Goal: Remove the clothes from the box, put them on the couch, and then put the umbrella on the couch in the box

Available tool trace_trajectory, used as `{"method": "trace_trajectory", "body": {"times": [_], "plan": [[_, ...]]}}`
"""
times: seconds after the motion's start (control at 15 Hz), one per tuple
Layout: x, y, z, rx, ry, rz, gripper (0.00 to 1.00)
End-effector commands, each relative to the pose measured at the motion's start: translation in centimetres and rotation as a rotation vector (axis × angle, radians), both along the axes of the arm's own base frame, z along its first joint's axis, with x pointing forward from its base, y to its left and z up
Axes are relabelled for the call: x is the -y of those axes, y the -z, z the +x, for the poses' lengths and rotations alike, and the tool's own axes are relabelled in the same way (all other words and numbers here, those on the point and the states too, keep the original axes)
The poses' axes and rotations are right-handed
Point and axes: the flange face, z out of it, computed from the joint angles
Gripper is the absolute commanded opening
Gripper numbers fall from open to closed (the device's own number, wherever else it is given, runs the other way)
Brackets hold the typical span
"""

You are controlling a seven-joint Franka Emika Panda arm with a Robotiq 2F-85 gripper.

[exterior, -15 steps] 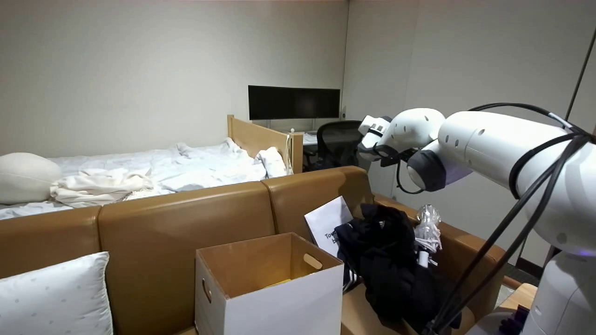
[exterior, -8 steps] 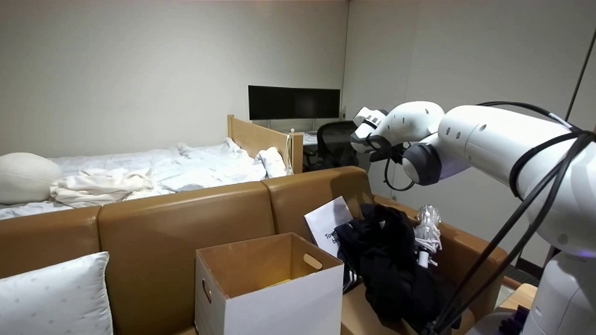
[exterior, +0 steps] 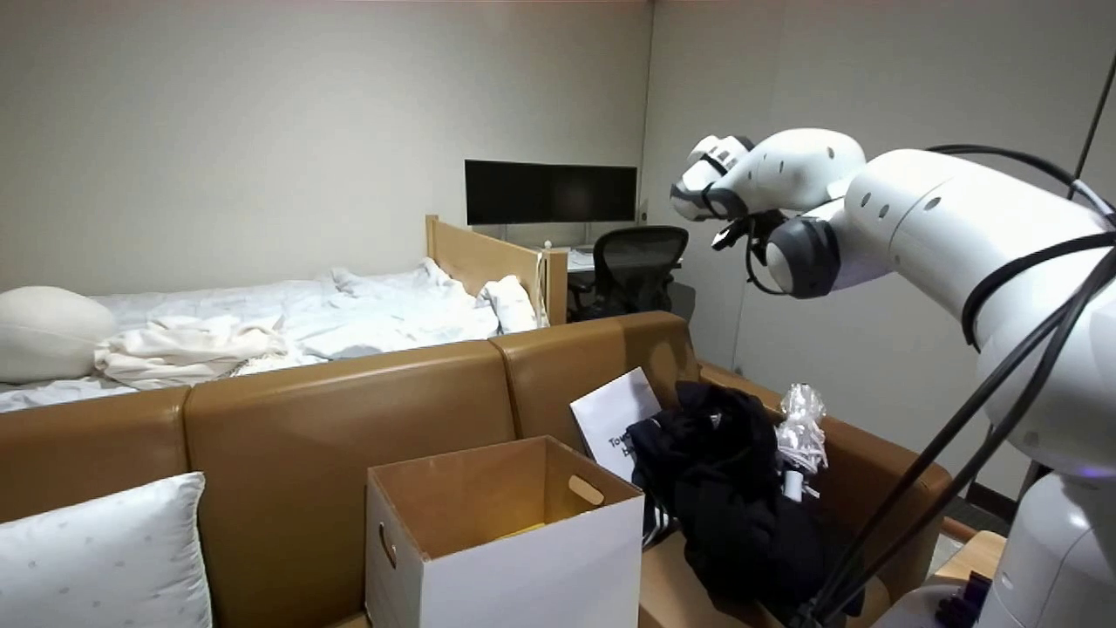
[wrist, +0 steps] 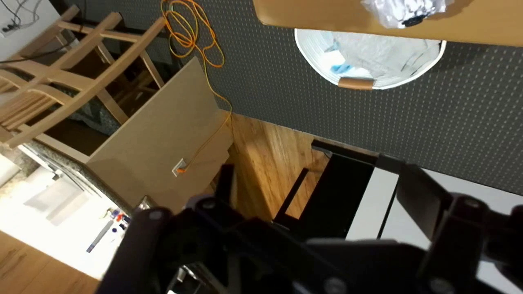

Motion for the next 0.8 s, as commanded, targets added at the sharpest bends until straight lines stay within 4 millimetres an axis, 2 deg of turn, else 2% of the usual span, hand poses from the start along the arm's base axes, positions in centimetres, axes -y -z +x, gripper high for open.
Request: {"method": "trace_trajectory", "body": {"times": [0.0,0.07,0.27,0.53,0.67,0.73], "plan": [[3.8,-6.6,-5.2,0.103,0.102,0.117,1.00],[5.3,-7.3,-6.8,0.128,0.141,0.136,1.00],[10.1,-3.8,-11.2,0.142,0.257,0.236,1.00],[14.2,5.9,-15.4,0.113,0.315,0.440,1.00],[14.4,12.1,-15.7,0.116,0.304,0.544,1.00],[13.9,15.3,-15.4,0.115,0.297,0.599,1.00]]}}
